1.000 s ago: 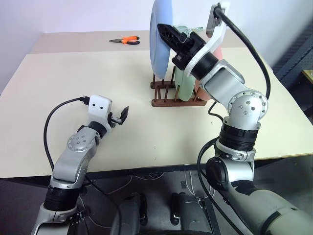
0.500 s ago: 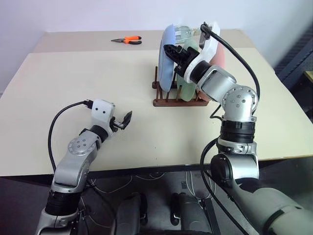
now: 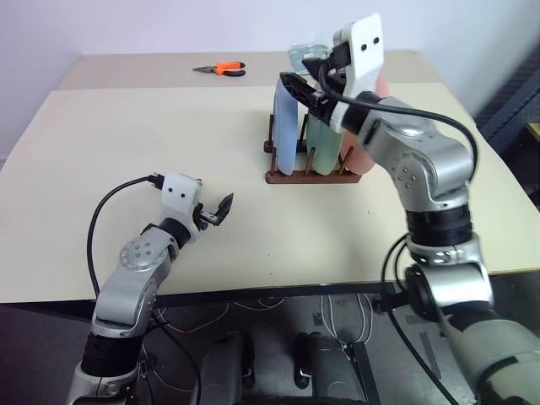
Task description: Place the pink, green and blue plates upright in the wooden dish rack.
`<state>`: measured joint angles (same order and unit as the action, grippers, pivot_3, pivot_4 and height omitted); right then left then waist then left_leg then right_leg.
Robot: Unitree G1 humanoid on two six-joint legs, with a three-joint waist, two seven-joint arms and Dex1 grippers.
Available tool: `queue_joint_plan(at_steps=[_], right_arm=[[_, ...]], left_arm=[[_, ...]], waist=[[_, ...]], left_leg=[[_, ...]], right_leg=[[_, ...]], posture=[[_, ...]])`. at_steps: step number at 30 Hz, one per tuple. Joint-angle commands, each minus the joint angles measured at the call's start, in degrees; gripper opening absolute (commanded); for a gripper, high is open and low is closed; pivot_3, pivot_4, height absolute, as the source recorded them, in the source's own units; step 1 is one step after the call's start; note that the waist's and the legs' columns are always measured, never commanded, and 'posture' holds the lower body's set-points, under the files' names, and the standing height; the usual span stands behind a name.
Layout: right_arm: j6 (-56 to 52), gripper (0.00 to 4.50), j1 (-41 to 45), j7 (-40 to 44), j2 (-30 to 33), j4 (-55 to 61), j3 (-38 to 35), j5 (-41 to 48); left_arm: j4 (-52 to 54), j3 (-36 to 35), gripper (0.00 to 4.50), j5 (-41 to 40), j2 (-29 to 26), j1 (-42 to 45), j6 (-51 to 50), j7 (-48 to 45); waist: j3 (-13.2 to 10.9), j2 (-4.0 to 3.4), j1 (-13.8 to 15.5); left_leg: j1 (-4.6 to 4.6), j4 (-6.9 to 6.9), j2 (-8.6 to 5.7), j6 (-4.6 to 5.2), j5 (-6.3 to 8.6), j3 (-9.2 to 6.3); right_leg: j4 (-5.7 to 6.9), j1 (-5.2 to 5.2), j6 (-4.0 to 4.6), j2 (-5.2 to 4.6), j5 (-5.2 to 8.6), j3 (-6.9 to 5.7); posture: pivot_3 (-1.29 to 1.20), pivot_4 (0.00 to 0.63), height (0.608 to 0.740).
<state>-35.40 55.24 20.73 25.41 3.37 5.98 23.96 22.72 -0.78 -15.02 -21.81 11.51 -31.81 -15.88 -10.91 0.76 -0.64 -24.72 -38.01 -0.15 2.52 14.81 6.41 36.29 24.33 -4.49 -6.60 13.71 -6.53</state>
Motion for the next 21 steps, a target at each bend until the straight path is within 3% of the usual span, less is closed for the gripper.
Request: queue_joint_plan(at_steps=[1, 6, 9, 11, 12, 21], right_arm=[[7.14, 2.49, -6.62, 8.58, 9.78, 9.6, -0.57, -5.3], [4.96, 2.49, -27.35, 21.68, 23.04, 14.5, -20.85, 5.0], [4.68, 3.33, -40.3, 24.71, 26.05, 11.96, -29.68, 4.8], [7.45, 4.29, -45.98, 25.76, 26.41, 10.35, -30.77, 2.44], [8.45, 4.45, -47.38, 26.31, 26.51, 9.56, -31.11, 1.93], [15.64, 4.45, -50.12, 28.35, 23.3, 2.08, -28.61, -0.19]], left_arm=[[2.31, -0.76, 4.13, 0.24, -0.18, -0.3, 0.11, -0.29], [0.44, -0.91, 4.13, 1.42, -2.51, -0.82, 1.15, -2.49], [-2.97, -1.53, 4.13, 2.27, -4.84, -1.22, 3.3, -4.83], [-5.08, -1.76, 4.13, 3.03, -5.93, -1.25, 4.68, -5.79], [-5.55, -1.59, 4.13, 3.38, -6.13, -1.12, 4.98, -5.92], [-6.88, -1.35, 4.13, 5.43, -7.1, -3.3, 6.7, -6.85]], waist=[[0.0, 0.01, 0.51], [-0.02, 0.0, 1.49], [-0.01, 0.0, 1.52], [0.01, -0.04, 1.18], [0.02, -0.07, 1.01], [0.02, -0.18, 1.42]], left_leg=[[-0.01, -0.02, 0.0, 0.01, 0.01, -0.03], [-0.02, -0.11, 0.0, 0.12, 0.07, -0.07], [0.03, -0.14, 0.0, 0.15, 0.1, -0.09], [0.16, -0.13, 0.03, 0.16, 0.11, -0.09], [0.24, -0.12, 0.04, 0.16, 0.12, -0.08], [0.28, -0.13, 0.03, 0.19, 0.14, -0.07]], right_leg=[[-0.04, -0.05, -0.01, -0.02, 0.0, -0.04], [-0.18, -0.21, -0.03, -0.07, -0.01, -0.17], [-0.2, -0.3, -0.05, -0.1, -0.02, -0.19], [-0.2, -0.4, -0.04, -0.09, -0.01, -0.17], [-0.19, -0.44, -0.04, -0.08, -0.01, -0.15], [-0.19, -0.47, -0.05, -0.12, -0.01, -0.1]], posture=[[0.0, 0.15, 0.74], [0.0, 0.15, 0.74], [0.0, 0.15, 0.74], [0.0, 0.15, 0.74], [0.0, 0.15, 0.74], [0.0, 0.15, 0.74]])
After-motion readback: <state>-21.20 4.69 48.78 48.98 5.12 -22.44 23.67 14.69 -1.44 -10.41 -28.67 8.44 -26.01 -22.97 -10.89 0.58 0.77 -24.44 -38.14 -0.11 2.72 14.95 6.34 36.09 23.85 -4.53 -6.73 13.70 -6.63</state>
